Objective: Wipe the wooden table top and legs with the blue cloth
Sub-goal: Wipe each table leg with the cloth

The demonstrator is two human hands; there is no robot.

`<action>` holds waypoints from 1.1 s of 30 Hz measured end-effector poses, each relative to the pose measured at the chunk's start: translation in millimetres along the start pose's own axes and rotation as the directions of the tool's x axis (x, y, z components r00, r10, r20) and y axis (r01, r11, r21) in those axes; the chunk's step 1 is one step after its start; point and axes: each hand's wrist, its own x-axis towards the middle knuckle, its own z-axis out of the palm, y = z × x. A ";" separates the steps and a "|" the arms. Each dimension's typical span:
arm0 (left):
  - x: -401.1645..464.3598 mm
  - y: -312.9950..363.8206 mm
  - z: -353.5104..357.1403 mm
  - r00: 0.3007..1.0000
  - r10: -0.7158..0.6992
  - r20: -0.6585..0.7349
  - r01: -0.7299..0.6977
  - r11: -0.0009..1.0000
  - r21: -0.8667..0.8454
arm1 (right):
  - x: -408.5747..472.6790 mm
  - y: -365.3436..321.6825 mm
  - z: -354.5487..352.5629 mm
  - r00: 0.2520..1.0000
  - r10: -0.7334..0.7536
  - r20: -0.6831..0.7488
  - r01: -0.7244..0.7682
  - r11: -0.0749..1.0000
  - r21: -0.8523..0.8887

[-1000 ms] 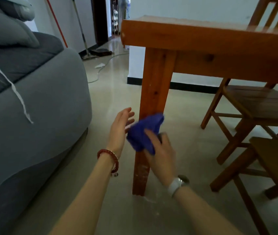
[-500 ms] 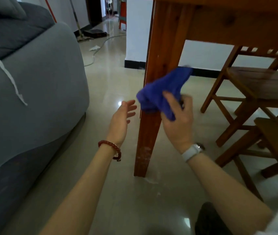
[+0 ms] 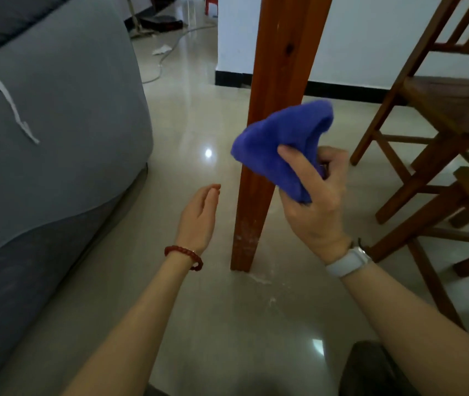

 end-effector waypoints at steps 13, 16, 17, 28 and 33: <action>-36.3 -79.2 -17.0 0.991 -0.134 0.004 0.132 0.978 0.159 | -134.2 56.5 32.1 0.366 0.129 0.922 0.027 0.988 -0.149; -30.7 -69.0 -19.3 0.994 -0.105 0.023 0.099 0.976 0.191 | -90.6 38.0 13.7 0.810 -0.104 0.577 0.114 0.993 0.020; -26.6 -66.1 -17.7 0.996 -0.090 0.020 0.084 0.976 0.203 | -80.0 33.8 14.3 0.875 -0.104 0.473 0.122 0.993 -0.007; -22.7 -93.7 23.7 0.995 -0.102 -0.009 0.100 0.947 0.306 | -216.5 87.9 82.2 0.260 0.202 0.944 0.071 0.971 -0.228; -14.5 -85.4 36.6 0.988 -0.155 -0.009 0.147 0.914 0.379 | -192.1 81.9 61.9 0.850 -0.053 0.525 -0.040 0.986 0.163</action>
